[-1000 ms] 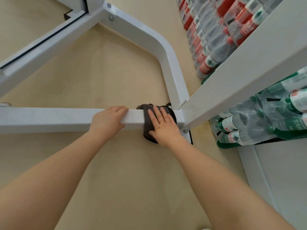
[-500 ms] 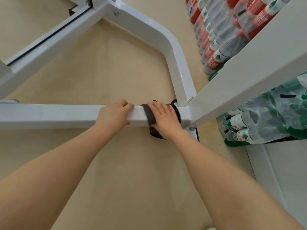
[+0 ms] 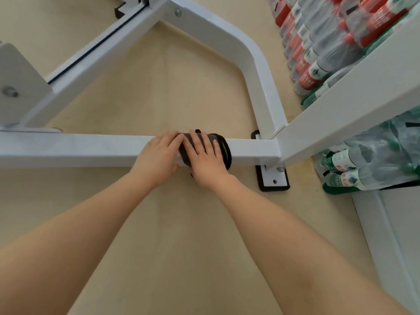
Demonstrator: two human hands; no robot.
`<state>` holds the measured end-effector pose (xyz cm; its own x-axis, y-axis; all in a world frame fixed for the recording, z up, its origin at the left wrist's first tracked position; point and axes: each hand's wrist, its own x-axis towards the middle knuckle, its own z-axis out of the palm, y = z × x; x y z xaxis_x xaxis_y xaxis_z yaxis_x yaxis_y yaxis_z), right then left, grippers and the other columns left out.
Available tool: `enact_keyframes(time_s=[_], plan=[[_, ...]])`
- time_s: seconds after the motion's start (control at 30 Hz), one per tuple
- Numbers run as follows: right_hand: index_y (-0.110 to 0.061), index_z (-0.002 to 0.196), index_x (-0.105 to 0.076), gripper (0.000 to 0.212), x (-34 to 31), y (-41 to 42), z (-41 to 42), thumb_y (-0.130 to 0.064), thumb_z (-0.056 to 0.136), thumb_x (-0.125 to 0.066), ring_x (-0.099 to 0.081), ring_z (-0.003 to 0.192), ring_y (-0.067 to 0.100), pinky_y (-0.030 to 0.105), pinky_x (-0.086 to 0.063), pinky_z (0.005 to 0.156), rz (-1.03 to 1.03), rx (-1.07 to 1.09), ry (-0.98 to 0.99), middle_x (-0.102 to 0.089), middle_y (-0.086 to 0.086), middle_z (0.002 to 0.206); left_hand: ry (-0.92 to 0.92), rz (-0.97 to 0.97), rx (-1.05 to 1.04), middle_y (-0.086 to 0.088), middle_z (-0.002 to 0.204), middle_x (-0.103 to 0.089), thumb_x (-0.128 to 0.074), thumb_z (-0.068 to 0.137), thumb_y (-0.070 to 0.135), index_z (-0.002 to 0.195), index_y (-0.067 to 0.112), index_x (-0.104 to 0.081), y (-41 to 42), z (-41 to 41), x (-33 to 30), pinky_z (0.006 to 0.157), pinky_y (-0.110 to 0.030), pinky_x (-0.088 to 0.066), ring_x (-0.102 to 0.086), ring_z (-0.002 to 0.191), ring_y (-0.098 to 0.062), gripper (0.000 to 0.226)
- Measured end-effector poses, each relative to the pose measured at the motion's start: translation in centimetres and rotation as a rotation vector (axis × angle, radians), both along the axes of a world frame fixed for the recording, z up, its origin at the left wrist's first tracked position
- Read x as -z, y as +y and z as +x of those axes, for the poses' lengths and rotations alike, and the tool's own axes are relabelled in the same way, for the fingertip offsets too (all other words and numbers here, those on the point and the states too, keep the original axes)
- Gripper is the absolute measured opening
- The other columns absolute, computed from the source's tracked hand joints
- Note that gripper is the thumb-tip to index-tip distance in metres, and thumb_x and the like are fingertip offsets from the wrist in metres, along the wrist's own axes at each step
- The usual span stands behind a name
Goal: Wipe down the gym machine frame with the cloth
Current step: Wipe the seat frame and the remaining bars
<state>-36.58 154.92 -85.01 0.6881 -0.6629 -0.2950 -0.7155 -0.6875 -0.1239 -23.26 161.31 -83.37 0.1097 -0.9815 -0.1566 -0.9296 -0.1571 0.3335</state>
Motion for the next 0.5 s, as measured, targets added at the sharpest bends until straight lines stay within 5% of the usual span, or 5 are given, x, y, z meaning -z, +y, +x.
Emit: enact_keyframes(time_s=[0.33,0.5], plan=[[-0.021,0.149,0.003,0.076,-1.1,-2.8,-3.5,-0.024,0.093,-0.048,0.011,0.143,0.031,0.045,0.008,0.113,-0.029,0.237,0.141,0.007,0.005,0.157,-0.132,0.033,-0.135,-0.007,0.138,-0.042,-0.057,0.088,0.015,0.138,0.023,-0.04,1.7,3.5,-0.1,0.083,-0.037,-0.04,-0.034,0.126,-0.025,0.054],[-0.023,0.148,0.009,0.073,-0.4,-0.2,1.3,-0.018,0.095,-0.041,0.014,0.142,0.031,0.046,0.012,0.112,-0.008,0.045,0.061,0.012,0.004,0.157,-0.127,0.056,-0.168,-0.006,0.137,-0.043,-0.058,0.087,0.013,0.138,0.024,-0.041,1.6,3.1,-0.4,0.081,-0.039,-0.044,-0.034,0.126,-0.025,0.054]])
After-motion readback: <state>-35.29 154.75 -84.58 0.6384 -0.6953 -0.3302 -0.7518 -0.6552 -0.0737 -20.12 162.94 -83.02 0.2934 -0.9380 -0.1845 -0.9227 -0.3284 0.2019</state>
